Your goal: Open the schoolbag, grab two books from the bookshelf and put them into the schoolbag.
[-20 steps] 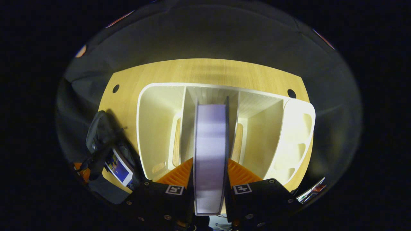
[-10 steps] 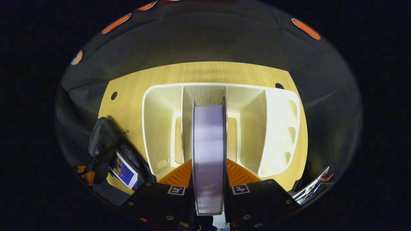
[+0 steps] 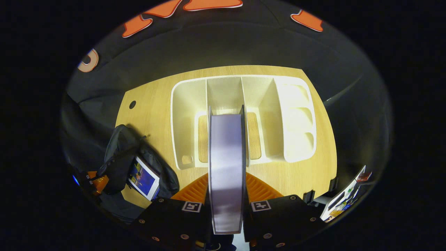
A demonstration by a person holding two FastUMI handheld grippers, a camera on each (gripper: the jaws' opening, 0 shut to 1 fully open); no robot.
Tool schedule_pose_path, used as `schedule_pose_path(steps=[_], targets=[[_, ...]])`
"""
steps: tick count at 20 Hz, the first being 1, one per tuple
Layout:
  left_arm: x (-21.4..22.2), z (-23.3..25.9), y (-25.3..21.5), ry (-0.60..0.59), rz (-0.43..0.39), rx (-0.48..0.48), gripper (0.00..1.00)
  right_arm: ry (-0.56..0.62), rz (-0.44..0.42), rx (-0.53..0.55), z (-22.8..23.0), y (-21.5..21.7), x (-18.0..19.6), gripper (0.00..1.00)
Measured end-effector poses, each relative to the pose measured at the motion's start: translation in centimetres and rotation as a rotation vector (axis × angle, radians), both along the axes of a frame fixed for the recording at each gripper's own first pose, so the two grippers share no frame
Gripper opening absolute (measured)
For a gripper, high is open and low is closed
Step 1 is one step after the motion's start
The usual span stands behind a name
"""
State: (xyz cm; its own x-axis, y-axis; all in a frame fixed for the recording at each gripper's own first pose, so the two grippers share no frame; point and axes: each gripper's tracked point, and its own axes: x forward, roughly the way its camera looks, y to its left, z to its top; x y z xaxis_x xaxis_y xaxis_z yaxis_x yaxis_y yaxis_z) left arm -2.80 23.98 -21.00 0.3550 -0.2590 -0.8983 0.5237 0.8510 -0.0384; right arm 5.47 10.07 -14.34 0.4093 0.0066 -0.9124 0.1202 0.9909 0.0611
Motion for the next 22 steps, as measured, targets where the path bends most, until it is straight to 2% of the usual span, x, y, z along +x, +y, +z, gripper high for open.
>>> schedule_pose_path(steps=[9, 14, 22], targets=[[-0.6, -0.3, -0.4, -0.002, -0.077, -0.023, 0.04, -0.042, -0.090, 0.056, 0.6, 1.2, -6.9, 0.37], [-1.1, -1.2, -1.2, 0.010, -0.086, -0.031, 0.04, -0.047, -0.126, 0.114, 0.4, 1.5, -9.7, 0.37], [-0.5, -1.1, -1.5, 0.006, -0.108, -0.004, 0.04, -0.085, -0.135, 0.305, -0.6, 4.8, -12.4, 0.37]])
